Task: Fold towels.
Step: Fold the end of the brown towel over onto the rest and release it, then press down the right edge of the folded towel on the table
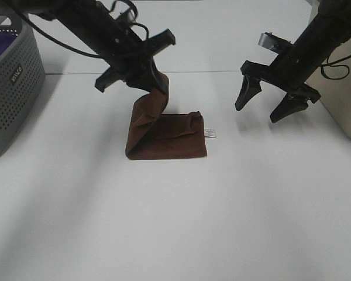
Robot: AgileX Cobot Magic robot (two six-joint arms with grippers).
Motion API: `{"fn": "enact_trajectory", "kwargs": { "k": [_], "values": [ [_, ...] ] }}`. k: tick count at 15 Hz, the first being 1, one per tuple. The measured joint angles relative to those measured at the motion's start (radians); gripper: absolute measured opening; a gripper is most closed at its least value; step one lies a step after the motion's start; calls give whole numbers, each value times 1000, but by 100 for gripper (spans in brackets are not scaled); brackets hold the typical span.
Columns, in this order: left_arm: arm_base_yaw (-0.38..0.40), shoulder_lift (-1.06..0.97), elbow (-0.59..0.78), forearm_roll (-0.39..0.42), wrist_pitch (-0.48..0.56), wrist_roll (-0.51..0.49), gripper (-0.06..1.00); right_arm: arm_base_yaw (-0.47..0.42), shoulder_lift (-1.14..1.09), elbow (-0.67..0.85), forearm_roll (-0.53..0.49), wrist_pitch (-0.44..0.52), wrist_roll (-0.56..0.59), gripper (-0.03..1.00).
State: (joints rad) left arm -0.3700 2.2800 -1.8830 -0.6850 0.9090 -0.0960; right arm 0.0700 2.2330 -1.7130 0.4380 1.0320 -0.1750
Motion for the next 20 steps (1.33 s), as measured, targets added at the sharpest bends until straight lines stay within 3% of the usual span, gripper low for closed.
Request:
{"fn": "enact_trajectory", "kwargs": {
  "k": [2,5,7,9,11,15,20],
  "values": [
    [-38,53,-20,-4,-59,-38,10,0,0,0,0,0,-1,81],
    [-50,95,-46,-61,-102,-69,52,0,0,0,2,0,-1,81],
    [-50,99,-48,-177,-115,3,69,0,0,0,15,0,-1,81],
    [-44,90,-52,-273,-123,135,71,0,0,0,49,10,-10,81],
    [-2,75,-63,-281,-123,239,71,0,0,0,145,40,-65,81],
    [129,35,-63,-165,-119,267,71,36,0,0,488,85,-261,78],
    [170,30,-63,-98,-82,268,71,148,97,0,750,57,-473,74]
  ]
}}
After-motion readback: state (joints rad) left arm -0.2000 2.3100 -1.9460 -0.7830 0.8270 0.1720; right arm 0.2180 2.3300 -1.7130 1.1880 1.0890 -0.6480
